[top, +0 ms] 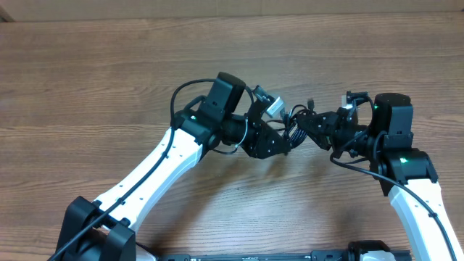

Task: Untangle cables
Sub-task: 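Bring the right gripper to the held bundle and grasp a cable strand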

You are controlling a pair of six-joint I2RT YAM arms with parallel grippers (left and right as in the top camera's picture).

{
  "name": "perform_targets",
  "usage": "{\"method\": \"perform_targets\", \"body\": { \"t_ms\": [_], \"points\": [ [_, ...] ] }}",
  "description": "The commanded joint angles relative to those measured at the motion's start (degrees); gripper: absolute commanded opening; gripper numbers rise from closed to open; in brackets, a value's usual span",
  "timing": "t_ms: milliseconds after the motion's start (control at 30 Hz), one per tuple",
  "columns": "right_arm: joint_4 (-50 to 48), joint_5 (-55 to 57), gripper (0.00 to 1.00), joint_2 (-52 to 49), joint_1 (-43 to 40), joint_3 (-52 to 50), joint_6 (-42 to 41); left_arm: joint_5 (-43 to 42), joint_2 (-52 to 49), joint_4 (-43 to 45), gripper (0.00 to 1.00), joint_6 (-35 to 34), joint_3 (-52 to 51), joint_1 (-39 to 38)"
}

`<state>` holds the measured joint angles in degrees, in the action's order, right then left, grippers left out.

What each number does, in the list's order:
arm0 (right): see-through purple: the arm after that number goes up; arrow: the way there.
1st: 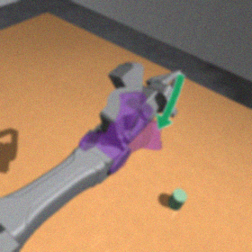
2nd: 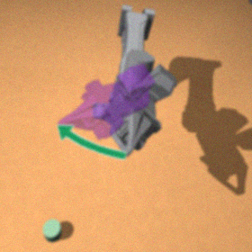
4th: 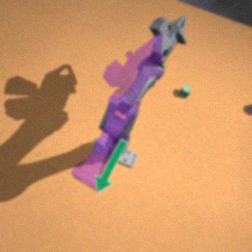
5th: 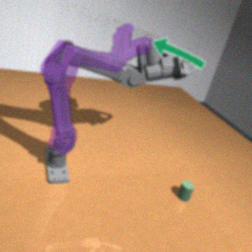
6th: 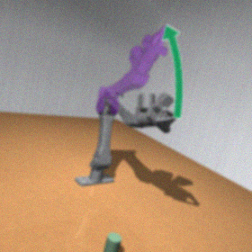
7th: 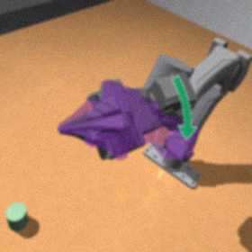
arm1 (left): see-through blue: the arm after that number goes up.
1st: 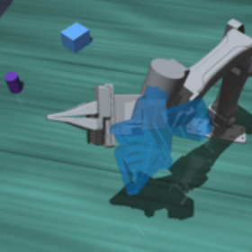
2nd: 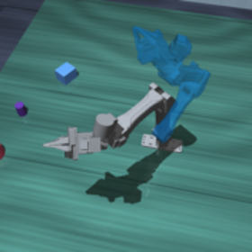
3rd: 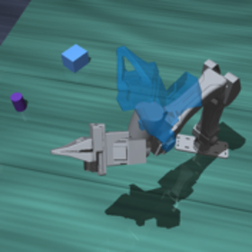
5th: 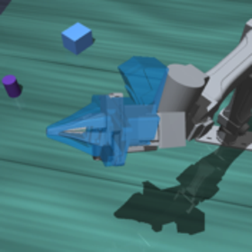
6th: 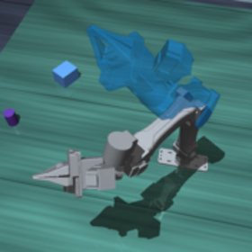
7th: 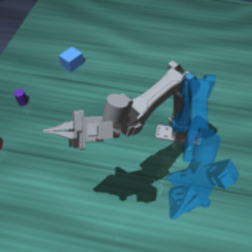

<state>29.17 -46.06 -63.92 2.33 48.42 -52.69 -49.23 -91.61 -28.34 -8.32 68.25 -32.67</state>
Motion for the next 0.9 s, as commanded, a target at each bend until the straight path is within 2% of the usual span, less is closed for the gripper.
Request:
{"method": "perform_targets", "body": {
  "t_ms": [0, 333, 633, 767, 867],
  "points": [
    [-0.63, 0.00, 0.04, 0.39, 0.24, 1.42, 0.20, 9.77, 0.98, -1.57, 0.43, 3.67, 1.03, -0.24],
    [-0.66, 0.11, 0.04, 0.39, 0.24, 1.42, 0.17, 10.27, 0.98, -1.20, 0.43, 3.65, 1.03, -0.37],
    [-0.83, 3.04, 0.04, 0.39, 0.24, 1.42, 0.15, -2.19, 0.98, 0.68, 0.37, 4.55, 1.03, -0.37],
    [-0.48, 5.99, 0.04, 0.39, 0.24, 1.42, 0.13, -5.55, 0.98, 3.17, 0.31, 4.50, 1.03, -0.37],
    [-0.39, 5.95, 0.04, 0.39, 0.24, 1.42, 0.11, -5.07, 0.98, 4.02, 0.37, 4.50, 1.03, -0.37]
  ]
}}
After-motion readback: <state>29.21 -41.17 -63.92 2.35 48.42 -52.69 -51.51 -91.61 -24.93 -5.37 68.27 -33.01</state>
